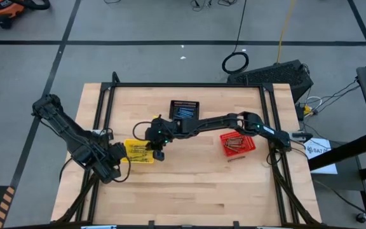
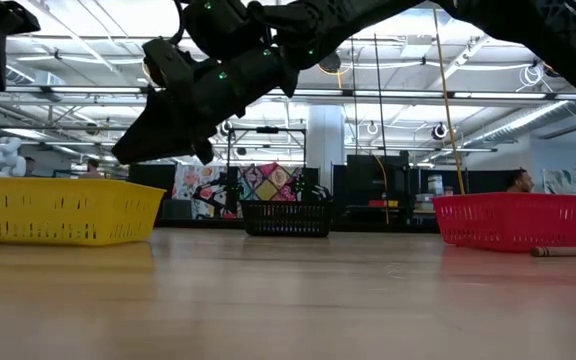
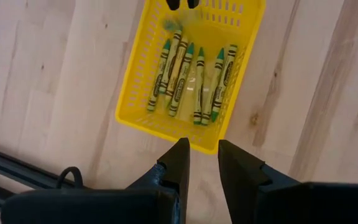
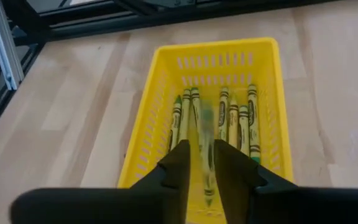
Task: Sort crayons
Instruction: Put the green crayon into the yellow bin, then put the brown crayon into the red bin
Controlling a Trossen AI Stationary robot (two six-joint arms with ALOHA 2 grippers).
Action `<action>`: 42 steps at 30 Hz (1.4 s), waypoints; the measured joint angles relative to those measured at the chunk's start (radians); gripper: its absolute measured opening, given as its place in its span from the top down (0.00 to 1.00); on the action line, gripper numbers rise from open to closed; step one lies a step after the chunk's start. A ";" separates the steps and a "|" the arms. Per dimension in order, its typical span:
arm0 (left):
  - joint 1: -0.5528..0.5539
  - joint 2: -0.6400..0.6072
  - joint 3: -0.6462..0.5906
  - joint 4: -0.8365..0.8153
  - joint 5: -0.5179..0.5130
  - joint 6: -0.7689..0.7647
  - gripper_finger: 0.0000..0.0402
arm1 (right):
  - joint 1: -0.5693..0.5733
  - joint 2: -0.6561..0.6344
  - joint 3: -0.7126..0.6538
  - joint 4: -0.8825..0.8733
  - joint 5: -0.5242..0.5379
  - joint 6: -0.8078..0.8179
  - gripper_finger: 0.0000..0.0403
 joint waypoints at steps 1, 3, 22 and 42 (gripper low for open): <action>0.000 0.000 0.000 0.000 0.000 0.000 0.80 | 0.000 0.000 0.000 0.001 0.000 -0.002 0.85; 0.000 0.000 0.000 0.000 -0.001 -0.001 0.80 | 0.000 0.000 0.000 0.004 0.000 -0.003 0.81; 0.019 0.002 0.000 0.221 -0.092 0.131 0.80 | 0.030 -0.359 0.000 -0.699 -0.140 -0.018 0.75; 0.022 0.002 0.000 0.246 -0.103 0.155 0.80 | 0.269 -0.453 -0.131 -1.260 0.161 0.146 0.75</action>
